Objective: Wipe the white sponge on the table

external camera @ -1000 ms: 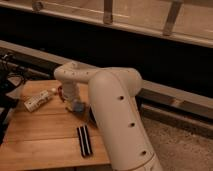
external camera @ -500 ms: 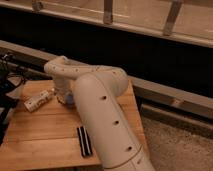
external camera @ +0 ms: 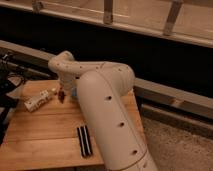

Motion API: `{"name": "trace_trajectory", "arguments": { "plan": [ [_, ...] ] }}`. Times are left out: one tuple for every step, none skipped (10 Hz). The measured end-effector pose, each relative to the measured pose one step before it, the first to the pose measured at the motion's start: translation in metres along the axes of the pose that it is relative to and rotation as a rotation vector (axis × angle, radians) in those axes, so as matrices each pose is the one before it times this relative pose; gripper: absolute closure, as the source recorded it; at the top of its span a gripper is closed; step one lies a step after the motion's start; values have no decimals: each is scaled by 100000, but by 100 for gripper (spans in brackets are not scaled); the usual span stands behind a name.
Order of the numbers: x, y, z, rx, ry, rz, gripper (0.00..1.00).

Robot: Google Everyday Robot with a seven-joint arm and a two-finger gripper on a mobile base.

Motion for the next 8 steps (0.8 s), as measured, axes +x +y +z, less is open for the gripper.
{"name": "trace_trajectory", "arguments": {
  "plan": [
    [2304, -1970, -713, 724, -1728, 4851, 98],
    [2040, -2355, -837, 855, -2151, 4782, 98],
    [1553, -2954, -707, 978, -2153, 4805, 98],
    [431, -1431, -285, -8, -1215, 2168, 98],
    [496, -3270, -218, -578, -3334, 4583, 98],
    [-33, -1662, -82, -205, -1683, 1339, 98],
    [-254, -823, 3, -338, -1247, -40, 98],
    [-670, -444, 93, -622, -1578, -393, 98]
  ]
}}
